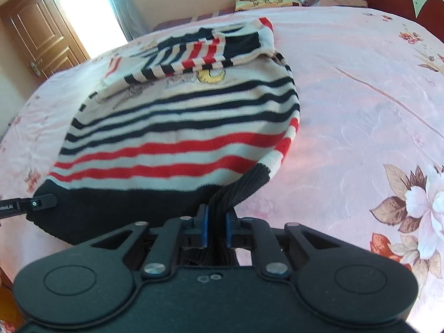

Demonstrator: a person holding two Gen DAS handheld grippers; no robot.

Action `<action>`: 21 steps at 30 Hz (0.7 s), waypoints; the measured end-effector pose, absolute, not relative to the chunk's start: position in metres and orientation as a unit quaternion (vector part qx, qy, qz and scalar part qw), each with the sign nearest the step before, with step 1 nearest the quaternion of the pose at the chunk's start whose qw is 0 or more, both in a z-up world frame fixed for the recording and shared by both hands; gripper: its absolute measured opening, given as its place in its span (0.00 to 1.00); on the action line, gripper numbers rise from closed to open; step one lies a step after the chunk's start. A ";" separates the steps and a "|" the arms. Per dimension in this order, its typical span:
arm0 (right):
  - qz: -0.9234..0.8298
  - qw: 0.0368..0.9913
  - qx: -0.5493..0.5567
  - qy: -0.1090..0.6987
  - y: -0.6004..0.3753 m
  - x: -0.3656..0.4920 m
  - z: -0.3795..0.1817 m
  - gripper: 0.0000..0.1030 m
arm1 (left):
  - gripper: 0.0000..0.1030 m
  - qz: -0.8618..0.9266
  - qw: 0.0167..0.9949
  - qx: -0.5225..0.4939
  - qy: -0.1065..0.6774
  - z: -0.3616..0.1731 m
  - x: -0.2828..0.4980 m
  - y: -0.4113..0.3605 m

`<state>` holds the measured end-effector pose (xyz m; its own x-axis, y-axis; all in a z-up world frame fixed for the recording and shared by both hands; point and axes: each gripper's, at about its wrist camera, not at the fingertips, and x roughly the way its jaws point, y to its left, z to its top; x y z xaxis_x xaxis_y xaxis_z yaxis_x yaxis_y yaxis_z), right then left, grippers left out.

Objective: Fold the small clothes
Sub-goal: 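Grasp the black hem with both tools and lift it toward the collar, then lay the held hem over the collar and open both tools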

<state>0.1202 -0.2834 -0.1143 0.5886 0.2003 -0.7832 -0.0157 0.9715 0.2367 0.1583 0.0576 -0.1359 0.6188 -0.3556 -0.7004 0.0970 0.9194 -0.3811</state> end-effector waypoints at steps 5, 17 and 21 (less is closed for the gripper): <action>0.078 0.903 0.150 0.396 -0.293 0.152 -0.084 0.12 | 0.10 -0.135 0.906 -0.162 0.366 -0.105 0.206 0.055; 0.070 0.924 0.171 0.334 -0.319 0.330 -0.065 0.12 | 0.10 -0.106 0.928 -0.148 0.327 -0.089 0.394 0.031; 0.058 0.922 0.172 0.341 -0.326 0.396 -0.080 0.12 | 0.10 -0.082 0.926 -0.127 0.346 -0.106 0.459 0.017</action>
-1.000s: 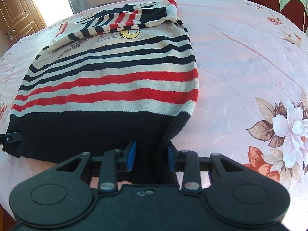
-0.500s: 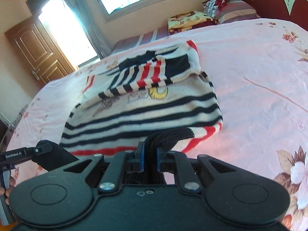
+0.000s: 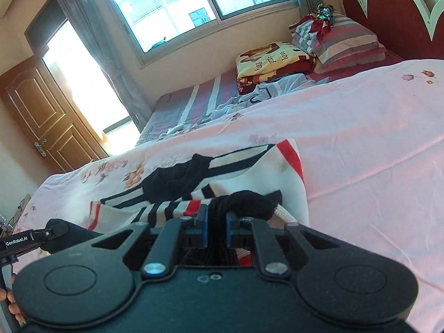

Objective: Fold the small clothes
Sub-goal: 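Lay the held hem over the collar and open both tools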

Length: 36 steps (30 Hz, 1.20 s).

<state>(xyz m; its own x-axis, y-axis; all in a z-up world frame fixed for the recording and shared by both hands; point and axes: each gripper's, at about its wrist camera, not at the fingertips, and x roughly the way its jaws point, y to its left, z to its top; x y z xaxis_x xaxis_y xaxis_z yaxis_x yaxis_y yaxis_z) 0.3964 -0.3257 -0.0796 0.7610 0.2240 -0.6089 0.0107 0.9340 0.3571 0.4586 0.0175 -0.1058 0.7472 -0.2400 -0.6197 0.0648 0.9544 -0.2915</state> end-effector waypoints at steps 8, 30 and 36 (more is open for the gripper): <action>0.033 0.913 0.172 0.367 -0.338 0.473 -0.116 0.40 | 0.17 -0.061 0.895 -0.128 0.423 -0.143 0.519 0.018; 0.106 0.912 0.016 0.396 -0.306 0.499 -0.141 0.12 | 0.09 -0.098 0.906 0.009 0.412 -0.163 0.511 0.011; 0.126 0.920 0.013 0.371 -0.306 0.492 -0.127 0.10 | 0.05 -0.114 0.907 0.013 0.406 -0.155 0.506 0.011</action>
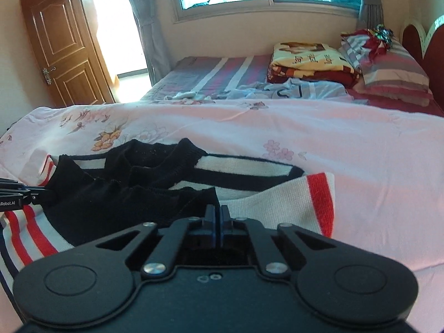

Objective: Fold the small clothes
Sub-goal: 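Lay the held hem over the collar and open both tools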

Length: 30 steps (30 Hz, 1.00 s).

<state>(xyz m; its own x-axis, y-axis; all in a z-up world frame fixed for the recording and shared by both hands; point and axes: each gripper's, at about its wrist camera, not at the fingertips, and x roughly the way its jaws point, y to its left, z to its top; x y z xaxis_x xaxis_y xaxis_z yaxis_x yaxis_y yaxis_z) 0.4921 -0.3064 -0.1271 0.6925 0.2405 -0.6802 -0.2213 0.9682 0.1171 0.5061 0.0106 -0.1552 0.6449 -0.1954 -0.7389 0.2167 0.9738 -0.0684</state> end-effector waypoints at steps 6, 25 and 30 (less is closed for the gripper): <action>0.144 0.924 0.018 0.354 -0.314 0.484 -0.118 0.62 | 0.10 -0.113 0.904 0.022 0.412 -0.160 0.506 0.007; 0.135 0.926 0.035 0.350 -0.318 0.487 -0.124 0.06 | 0.04 -0.072 0.934 -0.012 0.349 -0.150 0.498 0.010; 0.126 0.933 0.026 0.337 -0.321 0.497 -0.113 0.06 | 0.04 -0.056 0.939 -0.028 0.338 -0.141 0.511 0.016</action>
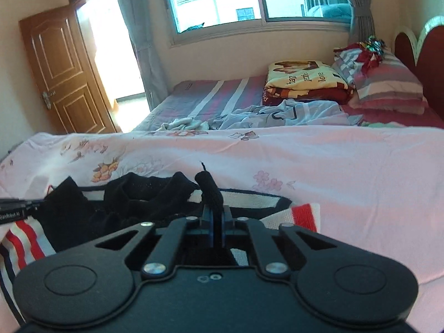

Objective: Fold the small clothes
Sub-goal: 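Lay the held hem over the collar and open both tools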

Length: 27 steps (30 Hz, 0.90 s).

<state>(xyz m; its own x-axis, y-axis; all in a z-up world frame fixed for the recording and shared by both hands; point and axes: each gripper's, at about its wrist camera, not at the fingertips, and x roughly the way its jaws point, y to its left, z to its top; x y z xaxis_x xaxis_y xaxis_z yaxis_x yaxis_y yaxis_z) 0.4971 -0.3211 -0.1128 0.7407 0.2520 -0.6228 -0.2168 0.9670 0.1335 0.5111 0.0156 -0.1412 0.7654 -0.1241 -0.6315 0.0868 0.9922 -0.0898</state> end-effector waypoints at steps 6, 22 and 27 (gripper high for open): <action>0.068 0.949 0.039 0.306 -0.331 0.502 -0.111 0.05 | 0.04 -0.025 0.945 -0.042 0.322 -0.142 0.522 0.025; 0.025 0.951 -0.010 0.308 -0.319 0.488 -0.119 0.46 | 0.87 -0.024 0.942 0.011 0.335 -0.135 0.478 0.005; 0.081 0.947 -0.034 0.308 -0.290 0.440 -0.111 0.46 | 0.87 -0.064 0.931 0.030 0.357 -0.140 0.441 -0.014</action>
